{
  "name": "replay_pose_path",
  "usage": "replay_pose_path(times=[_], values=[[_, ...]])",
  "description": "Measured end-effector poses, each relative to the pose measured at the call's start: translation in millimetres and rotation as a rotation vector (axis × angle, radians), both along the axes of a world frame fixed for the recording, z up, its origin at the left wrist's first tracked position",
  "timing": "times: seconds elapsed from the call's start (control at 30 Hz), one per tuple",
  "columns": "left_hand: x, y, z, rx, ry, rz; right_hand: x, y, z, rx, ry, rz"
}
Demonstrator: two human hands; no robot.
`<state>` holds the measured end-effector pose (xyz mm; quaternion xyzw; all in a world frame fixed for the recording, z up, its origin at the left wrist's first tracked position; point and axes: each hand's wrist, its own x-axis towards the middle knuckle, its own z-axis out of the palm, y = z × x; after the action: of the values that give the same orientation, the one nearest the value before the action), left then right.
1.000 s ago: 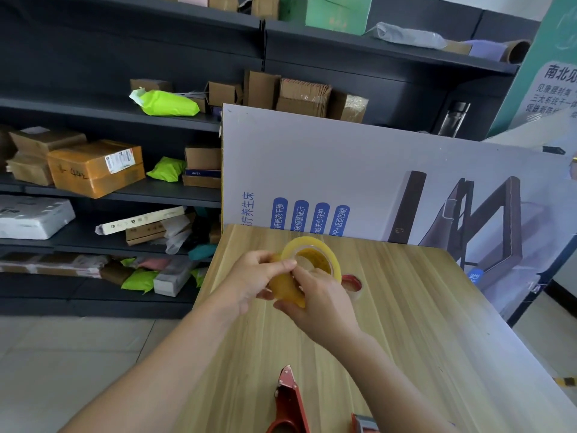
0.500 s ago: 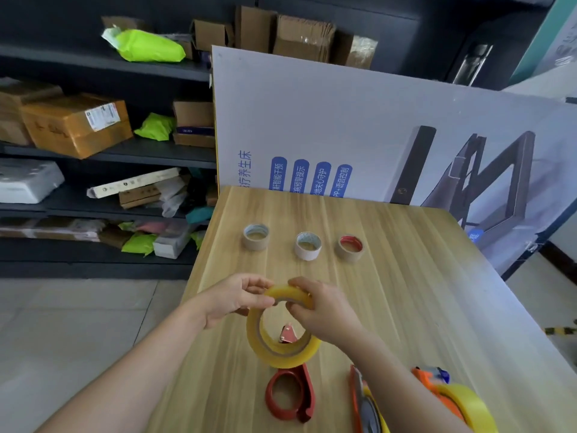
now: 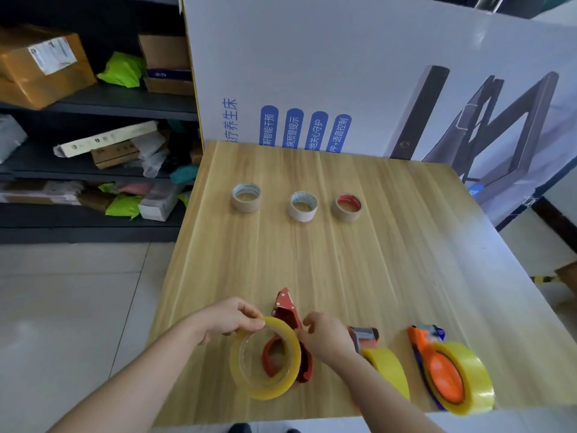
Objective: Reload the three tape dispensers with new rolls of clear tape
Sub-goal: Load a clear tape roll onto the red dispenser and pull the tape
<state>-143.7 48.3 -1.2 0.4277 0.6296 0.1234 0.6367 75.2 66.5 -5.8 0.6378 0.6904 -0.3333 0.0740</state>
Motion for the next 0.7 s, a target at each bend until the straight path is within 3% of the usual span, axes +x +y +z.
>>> replay_pose_path(times=[0.13,0.37,0.7], values=[[14,7,-14,-0.001,0.076,-0.025,1,-1,-14,-0.042,-0.071,0.063],[21,14,-28,-0.038,0.175,-0.098,8,13,-13,0.107,-0.153,0.185],[50,5,-45,0.053,0.071,0.257,15,20,-15,0.054,-0.037,0.083]])
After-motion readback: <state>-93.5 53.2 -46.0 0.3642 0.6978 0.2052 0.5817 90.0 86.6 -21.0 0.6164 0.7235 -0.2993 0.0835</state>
